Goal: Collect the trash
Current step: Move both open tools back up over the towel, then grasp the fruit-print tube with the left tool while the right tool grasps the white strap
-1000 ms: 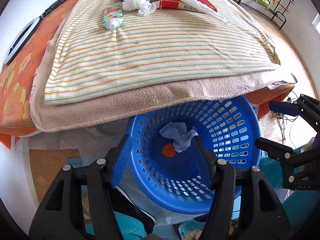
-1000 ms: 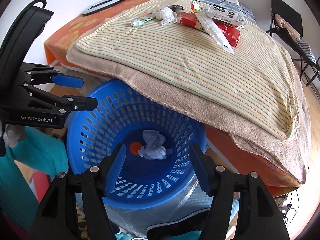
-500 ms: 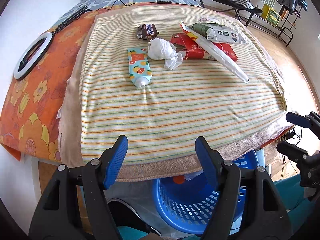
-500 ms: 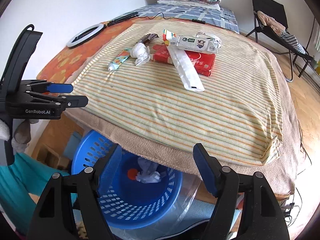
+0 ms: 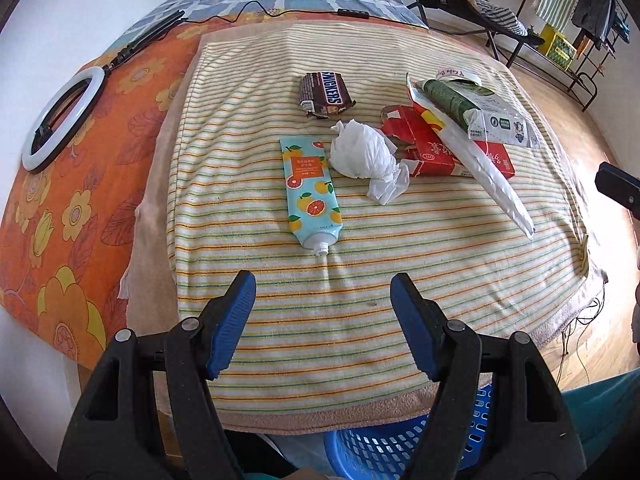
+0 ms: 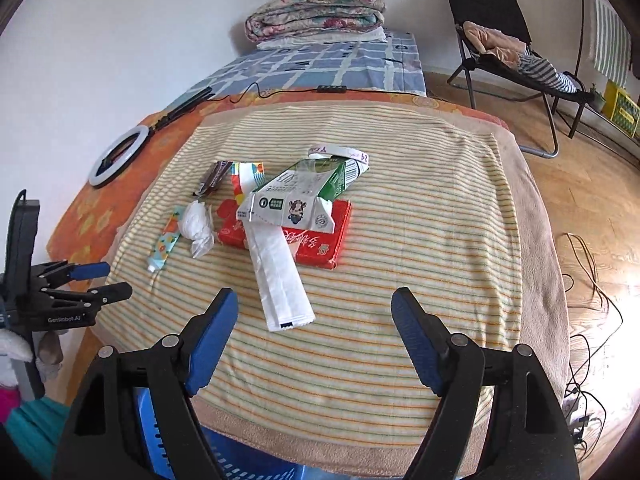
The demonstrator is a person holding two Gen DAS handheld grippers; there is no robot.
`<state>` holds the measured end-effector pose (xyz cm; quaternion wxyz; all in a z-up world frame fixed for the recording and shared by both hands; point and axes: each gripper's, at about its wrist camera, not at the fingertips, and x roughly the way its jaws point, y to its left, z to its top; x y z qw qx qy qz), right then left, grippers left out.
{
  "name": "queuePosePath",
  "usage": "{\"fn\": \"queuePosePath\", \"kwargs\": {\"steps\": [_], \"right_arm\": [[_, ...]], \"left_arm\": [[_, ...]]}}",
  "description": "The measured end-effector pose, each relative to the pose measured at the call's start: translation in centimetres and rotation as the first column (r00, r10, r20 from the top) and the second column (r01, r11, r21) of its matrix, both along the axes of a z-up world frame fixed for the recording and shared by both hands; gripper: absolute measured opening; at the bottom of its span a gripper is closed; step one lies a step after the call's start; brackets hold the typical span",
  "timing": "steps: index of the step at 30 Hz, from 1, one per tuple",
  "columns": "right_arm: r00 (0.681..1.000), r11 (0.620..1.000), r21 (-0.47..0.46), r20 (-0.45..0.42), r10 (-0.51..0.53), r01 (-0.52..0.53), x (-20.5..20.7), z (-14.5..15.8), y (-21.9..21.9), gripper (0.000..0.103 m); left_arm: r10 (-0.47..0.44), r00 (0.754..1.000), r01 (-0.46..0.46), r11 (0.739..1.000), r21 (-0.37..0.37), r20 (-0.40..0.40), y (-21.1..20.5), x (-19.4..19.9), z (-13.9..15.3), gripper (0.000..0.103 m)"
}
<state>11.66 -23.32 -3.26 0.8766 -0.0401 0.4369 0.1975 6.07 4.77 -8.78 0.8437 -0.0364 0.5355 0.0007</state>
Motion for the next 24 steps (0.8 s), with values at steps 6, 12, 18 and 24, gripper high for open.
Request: {"fn": "queuePosePath", "kwargs": {"steps": [6,12,18,24], "right_arm": [[0.999,0.999,-0.039,0.029,0.025,-0.024,4.8,0.2,0.9,0.079],[0.995,0.993,-0.079,0.019,0.094,-0.093,8.8,-0.4,2.5,0.079],[0.989,0.975,-0.174,0.031,0.144,-0.136,11.9,-1.6,4.5,0.079],[0.979,0.958,-0.208,0.014,0.204,-0.197,14.7,-3.5,6.1,0.079]], "left_arm": [[-0.003,1.000,0.003,1.000,0.003,-0.010,0.2,2.2,-0.6,0.072],[-0.001,0.999,0.001,1.000,0.005,-0.045,0.5,4.3,-2.1,0.072],[-0.002,0.996,0.002,1.000,0.000,-0.084,0.7,6.0,-4.1,0.072],[-0.026,0.997,0.028,0.999,0.028,-0.078,0.3,7.1,-4.7,0.070]]}}
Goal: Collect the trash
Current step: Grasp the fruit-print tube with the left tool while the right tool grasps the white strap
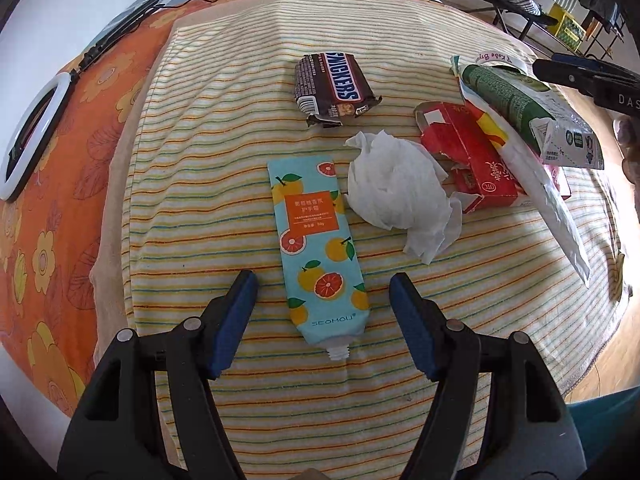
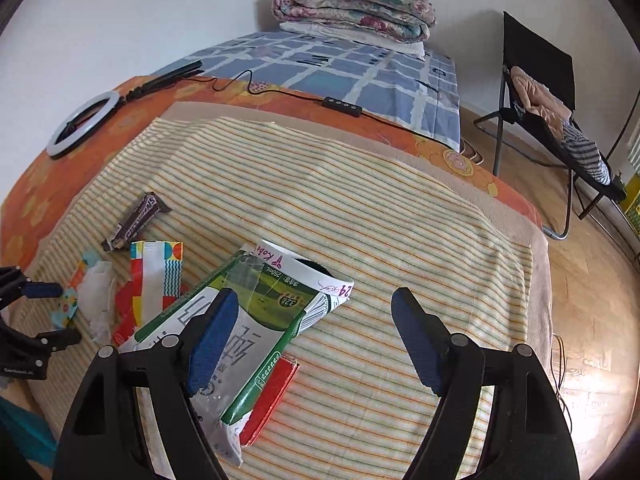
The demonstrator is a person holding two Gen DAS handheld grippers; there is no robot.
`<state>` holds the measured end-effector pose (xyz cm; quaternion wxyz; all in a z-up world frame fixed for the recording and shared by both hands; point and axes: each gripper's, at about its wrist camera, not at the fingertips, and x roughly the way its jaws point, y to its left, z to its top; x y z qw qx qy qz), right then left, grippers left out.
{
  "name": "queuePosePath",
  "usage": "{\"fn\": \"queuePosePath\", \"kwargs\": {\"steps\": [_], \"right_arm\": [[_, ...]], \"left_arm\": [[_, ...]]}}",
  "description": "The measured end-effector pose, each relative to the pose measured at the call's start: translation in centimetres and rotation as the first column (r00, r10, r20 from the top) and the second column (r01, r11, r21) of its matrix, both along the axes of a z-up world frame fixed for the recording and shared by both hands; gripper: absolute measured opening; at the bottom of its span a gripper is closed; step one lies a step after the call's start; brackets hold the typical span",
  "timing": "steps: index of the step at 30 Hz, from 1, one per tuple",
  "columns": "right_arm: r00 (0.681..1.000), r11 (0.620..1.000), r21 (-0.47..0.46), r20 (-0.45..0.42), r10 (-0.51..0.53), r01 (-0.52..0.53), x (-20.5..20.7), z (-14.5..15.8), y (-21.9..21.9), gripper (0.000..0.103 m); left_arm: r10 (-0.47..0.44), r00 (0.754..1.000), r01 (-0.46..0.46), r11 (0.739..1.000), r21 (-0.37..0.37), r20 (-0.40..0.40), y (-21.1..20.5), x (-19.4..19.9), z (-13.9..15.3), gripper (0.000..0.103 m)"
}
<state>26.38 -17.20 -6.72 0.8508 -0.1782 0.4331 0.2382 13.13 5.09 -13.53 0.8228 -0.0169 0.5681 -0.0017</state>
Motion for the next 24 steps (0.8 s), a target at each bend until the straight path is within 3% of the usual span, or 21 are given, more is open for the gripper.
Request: {"fn": "queuePosePath", "kwargs": {"steps": [5,11,13,18,21,24], "right_arm": [[0.999,0.997,-0.065,0.006,0.046,-0.046,1.3,-1.6,1.7,0.079],[0.999,0.998,-0.047,0.004,0.042,-0.042,2.8,-2.1,1.8,0.078],[0.999,0.998,-0.043,-0.005,0.040,-0.040,3.2,-2.2,1.6,0.069],[0.997,1.000,0.015,-0.068,0.024,-0.023,4.1,-2.4,0.6,0.024],[0.997,0.999,0.044,-0.081,0.007,-0.004,4.5,-2.3,0.0,0.008],[0.996,0.998,0.059,-0.092,0.005,0.000,4.8,-2.4,-0.4,0.009]], "left_arm": [[-0.003,1.000,0.003,1.000,0.007,0.012,0.4,0.5,0.0,0.058],[0.017,1.000,-0.016,1.000,-0.015,0.021,1.7,0.8,0.2,0.038],[0.016,1.000,-0.016,0.999,-0.031,0.022,2.1,0.8,0.2,0.037],[0.015,1.000,-0.014,0.999,-0.039,0.026,2.3,0.9,0.2,0.037],[0.017,1.000,-0.016,0.999,-0.043,0.027,2.4,0.9,0.3,0.037],[0.019,0.999,-0.018,0.999,-0.045,0.027,2.5,0.6,0.3,0.037]]}}
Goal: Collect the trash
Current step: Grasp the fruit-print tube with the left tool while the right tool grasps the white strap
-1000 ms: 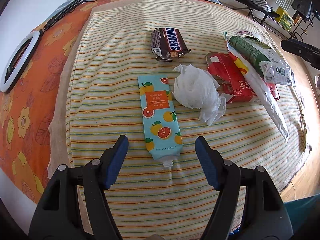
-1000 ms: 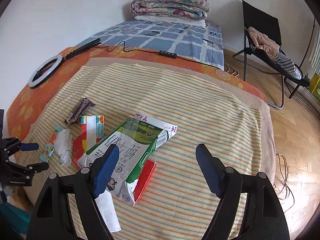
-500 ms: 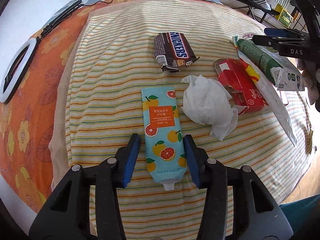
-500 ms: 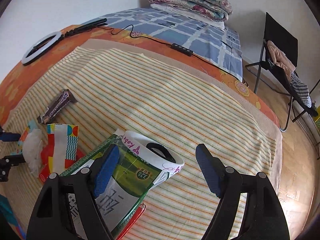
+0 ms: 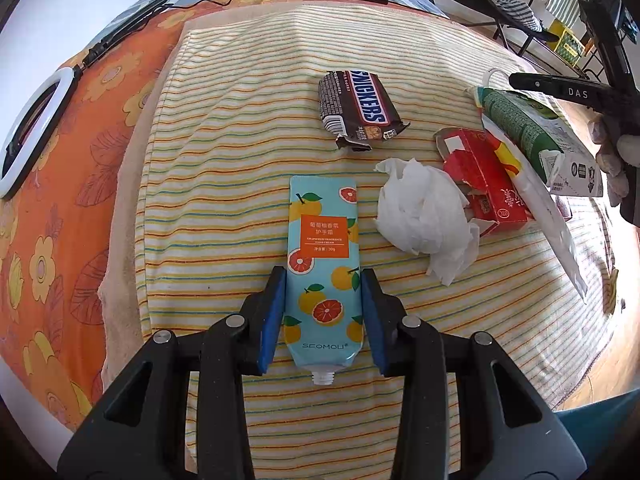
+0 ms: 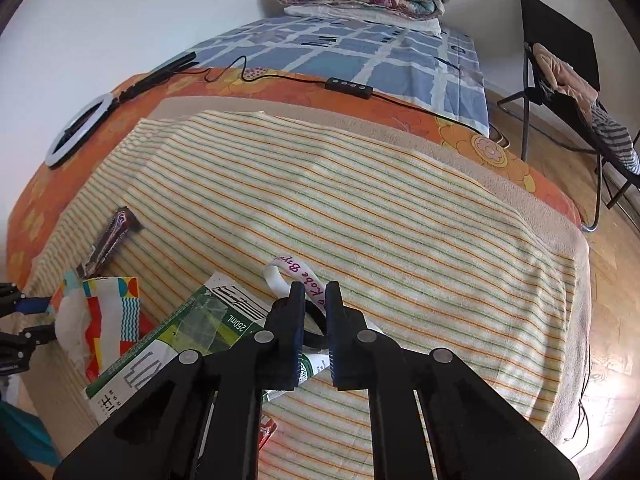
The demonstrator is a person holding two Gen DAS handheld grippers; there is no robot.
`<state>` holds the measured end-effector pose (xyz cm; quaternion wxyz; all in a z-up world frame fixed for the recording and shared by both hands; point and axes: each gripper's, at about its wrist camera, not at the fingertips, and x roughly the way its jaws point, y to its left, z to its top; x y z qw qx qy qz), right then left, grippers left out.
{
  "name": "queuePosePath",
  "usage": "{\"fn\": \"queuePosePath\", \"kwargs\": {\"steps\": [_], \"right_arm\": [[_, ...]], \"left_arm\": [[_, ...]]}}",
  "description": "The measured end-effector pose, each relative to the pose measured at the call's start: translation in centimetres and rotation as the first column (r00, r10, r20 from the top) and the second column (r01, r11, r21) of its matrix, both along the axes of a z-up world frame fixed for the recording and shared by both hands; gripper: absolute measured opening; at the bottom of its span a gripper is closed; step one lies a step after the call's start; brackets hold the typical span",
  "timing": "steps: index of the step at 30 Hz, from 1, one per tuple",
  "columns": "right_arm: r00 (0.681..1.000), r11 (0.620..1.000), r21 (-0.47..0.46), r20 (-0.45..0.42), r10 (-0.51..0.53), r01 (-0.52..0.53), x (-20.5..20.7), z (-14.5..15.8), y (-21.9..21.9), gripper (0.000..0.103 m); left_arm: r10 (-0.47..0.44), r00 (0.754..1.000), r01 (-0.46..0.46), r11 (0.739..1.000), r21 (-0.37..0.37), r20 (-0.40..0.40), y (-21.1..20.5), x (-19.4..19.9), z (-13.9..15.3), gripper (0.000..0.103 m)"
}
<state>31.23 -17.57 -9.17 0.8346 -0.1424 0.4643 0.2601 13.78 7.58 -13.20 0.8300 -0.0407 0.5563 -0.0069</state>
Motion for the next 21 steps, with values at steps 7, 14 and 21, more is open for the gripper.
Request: {"fn": "queuePosePath", "kwargs": {"steps": [7,14,21], "right_arm": [[1.000,0.999,-0.033,-0.011,0.013,-0.013,0.2,-0.7,0.0,0.010],[0.999,0.996,-0.085,0.029,-0.016,0.019,0.9,-1.2,-0.2,0.045],[0.996,0.995,-0.045,-0.013,-0.086,0.085,2.4,-1.7,-2.1,0.055]], "left_arm": [[-0.002,1.000,0.002,1.000,0.007,0.000,-0.1,-0.1,0.0,0.037],[-0.002,1.000,0.002,1.000,0.003,0.000,-0.1,-0.1,0.0,0.037],[-0.001,1.000,0.001,1.000,0.001,0.000,-0.1,-0.1,0.1,0.037]]}}
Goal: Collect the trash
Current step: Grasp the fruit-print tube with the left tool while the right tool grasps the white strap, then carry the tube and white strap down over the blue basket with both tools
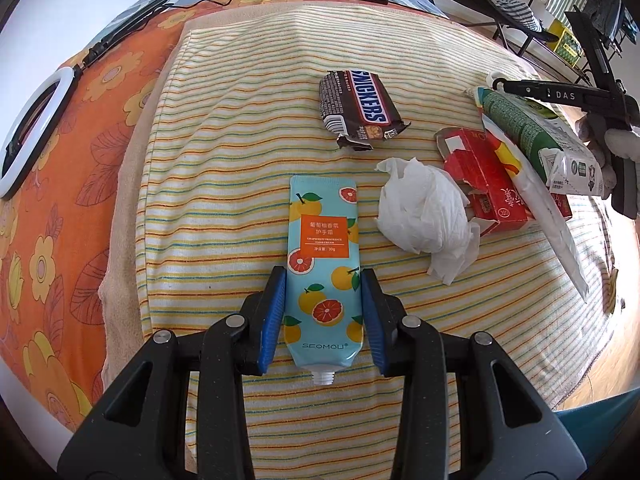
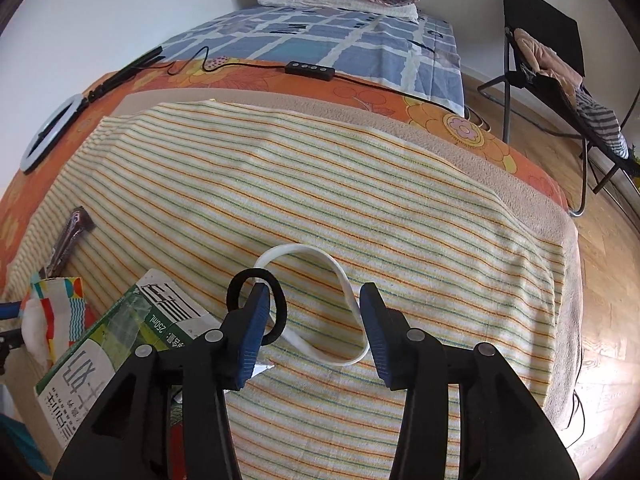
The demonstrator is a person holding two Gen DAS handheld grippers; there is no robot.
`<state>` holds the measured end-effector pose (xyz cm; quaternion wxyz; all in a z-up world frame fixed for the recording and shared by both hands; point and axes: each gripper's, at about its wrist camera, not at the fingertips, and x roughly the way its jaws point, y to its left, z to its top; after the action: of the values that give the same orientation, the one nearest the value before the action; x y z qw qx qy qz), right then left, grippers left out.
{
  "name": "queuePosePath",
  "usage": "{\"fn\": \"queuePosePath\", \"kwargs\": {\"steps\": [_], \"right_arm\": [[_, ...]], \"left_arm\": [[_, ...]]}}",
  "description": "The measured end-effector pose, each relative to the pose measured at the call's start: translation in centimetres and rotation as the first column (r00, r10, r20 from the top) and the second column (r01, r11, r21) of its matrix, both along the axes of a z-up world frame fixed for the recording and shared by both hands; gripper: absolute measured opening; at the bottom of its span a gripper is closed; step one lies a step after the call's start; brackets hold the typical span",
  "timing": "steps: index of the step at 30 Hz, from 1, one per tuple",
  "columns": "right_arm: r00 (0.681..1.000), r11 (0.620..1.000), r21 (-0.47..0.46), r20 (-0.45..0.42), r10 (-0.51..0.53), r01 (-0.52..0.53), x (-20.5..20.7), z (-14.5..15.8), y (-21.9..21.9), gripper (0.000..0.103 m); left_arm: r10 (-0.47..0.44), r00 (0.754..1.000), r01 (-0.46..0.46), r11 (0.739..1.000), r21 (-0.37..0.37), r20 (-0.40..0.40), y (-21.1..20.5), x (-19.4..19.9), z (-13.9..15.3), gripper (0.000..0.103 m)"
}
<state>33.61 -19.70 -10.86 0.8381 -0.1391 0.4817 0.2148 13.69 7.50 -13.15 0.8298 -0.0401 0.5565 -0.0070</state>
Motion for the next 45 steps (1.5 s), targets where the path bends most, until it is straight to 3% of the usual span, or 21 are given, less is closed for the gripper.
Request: {"fn": "queuePosePath", "kwargs": {"steps": [2,7,11,14,17,30,45], "right_arm": [[1.000,1.000,0.012,-0.025,-0.009,0.009,0.4,-0.3,-0.2,0.063],[0.991,0.972,0.208,-0.103,-0.091,0.111,1.2,0.0,-2.6,0.062],[0.979,0.962,0.197,-0.120,-0.165,0.186,1.9,-0.7,-3.5,0.061],[0.980,0.975,0.118,-0.083,-0.180,0.189,2.0,-1.3,-3.0,0.034],[0.980,0.976,0.101,-0.065,-0.186,0.192,1.9,-1.0,-3.0,0.004],[0.957,0.951,0.156,0.074,-0.279,0.265,-0.2,3.1,-6.5,0.002],[0.972,0.962,0.215,0.127,-0.200,0.170,-7.5,7.9,-6.0,0.002]], "left_arm": [[-0.001,1.000,0.001,1.000,0.000,0.000,0.0,0.0,0.0,0.037],[0.001,1.000,-0.001,1.000,-0.004,0.001,0.1,-0.1,0.1,0.037],[0.000,1.000,0.000,1.000,-0.003,0.002,0.1,-0.3,0.1,0.037],[-0.001,1.000,0.001,1.000,0.002,0.003,0.0,-0.3,0.0,0.037],[-0.002,1.000,0.002,1.000,0.012,0.008,-0.1,-0.4,0.1,0.037],[0.034,0.999,-0.035,0.999,0.026,0.028,0.8,-1.2,1.0,0.037],[0.026,0.997,-0.028,0.999,0.019,0.074,-0.4,-3.8,4.2,0.037]]}}
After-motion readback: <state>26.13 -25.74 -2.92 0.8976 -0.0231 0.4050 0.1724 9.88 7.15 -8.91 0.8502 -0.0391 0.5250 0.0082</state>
